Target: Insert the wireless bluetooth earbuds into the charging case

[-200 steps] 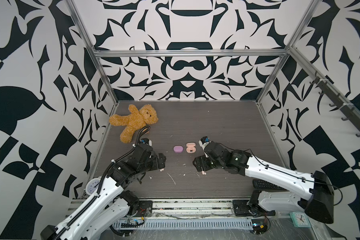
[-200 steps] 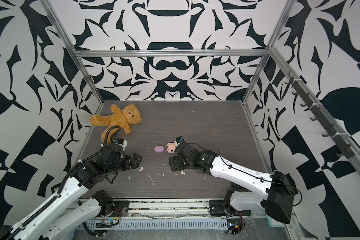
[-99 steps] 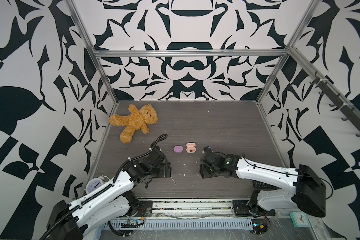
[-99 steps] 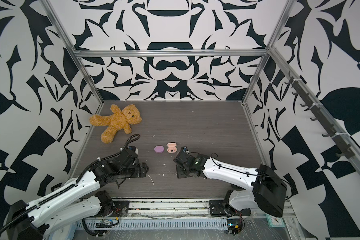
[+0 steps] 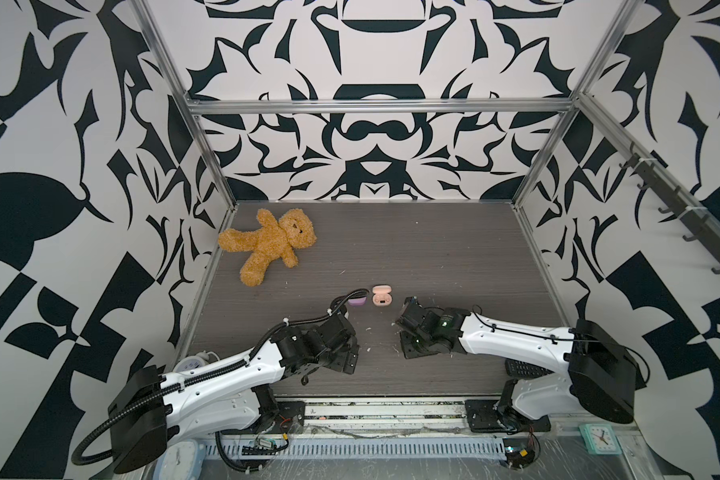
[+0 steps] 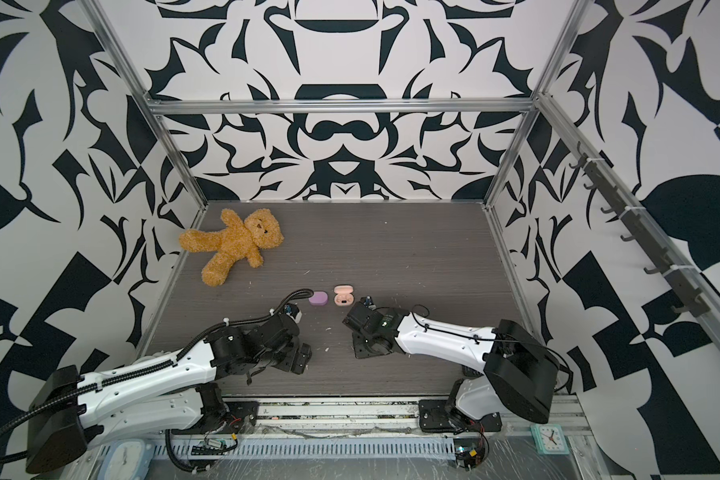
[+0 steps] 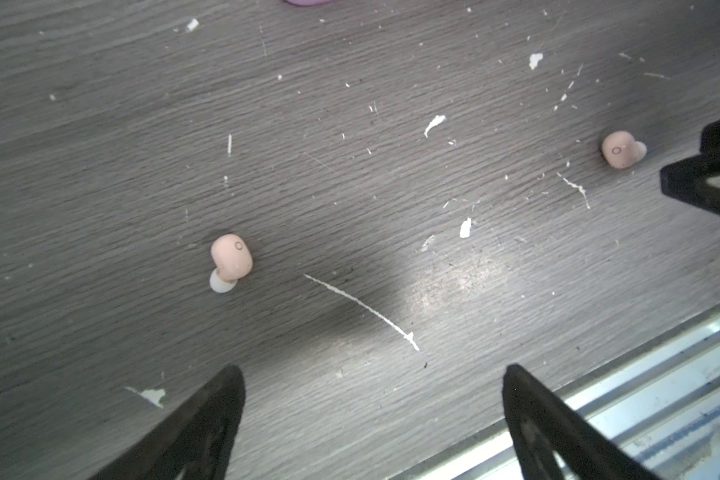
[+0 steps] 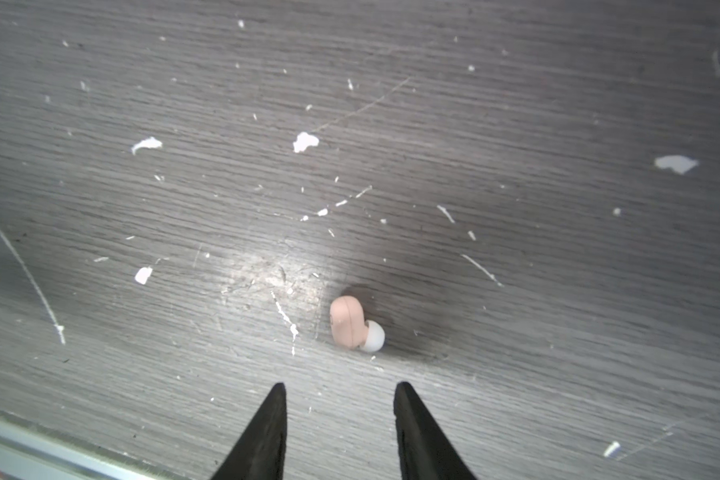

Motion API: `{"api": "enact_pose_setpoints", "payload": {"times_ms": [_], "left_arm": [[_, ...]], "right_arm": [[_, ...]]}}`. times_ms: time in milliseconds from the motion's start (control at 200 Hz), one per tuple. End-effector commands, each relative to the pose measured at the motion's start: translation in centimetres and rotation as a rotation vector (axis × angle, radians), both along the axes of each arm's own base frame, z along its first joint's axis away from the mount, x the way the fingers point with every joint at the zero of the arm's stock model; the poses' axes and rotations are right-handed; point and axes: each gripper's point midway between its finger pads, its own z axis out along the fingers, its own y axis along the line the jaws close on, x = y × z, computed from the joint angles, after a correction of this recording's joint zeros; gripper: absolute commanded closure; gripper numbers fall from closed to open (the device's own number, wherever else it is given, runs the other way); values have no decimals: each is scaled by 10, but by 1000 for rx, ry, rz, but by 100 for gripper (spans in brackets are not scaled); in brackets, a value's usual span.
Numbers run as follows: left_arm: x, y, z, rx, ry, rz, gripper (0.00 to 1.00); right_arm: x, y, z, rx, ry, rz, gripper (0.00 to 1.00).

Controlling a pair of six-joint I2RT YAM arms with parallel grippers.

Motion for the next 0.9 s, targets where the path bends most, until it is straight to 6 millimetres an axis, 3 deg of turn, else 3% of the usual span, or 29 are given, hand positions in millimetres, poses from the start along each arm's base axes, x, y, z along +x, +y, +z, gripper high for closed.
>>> {"api": "enact_pose_setpoints", "payload": {"times_ms": [0, 895], "left_arm": [[2, -7, 5, 5, -27, -25, 1], [-12, -24, 5, 30, -77, -139, 1]], "right_arm": [[4, 3, 4, -3, -22, 2, 56], [13, 13, -2, -34, -32, 47, 70]]}}
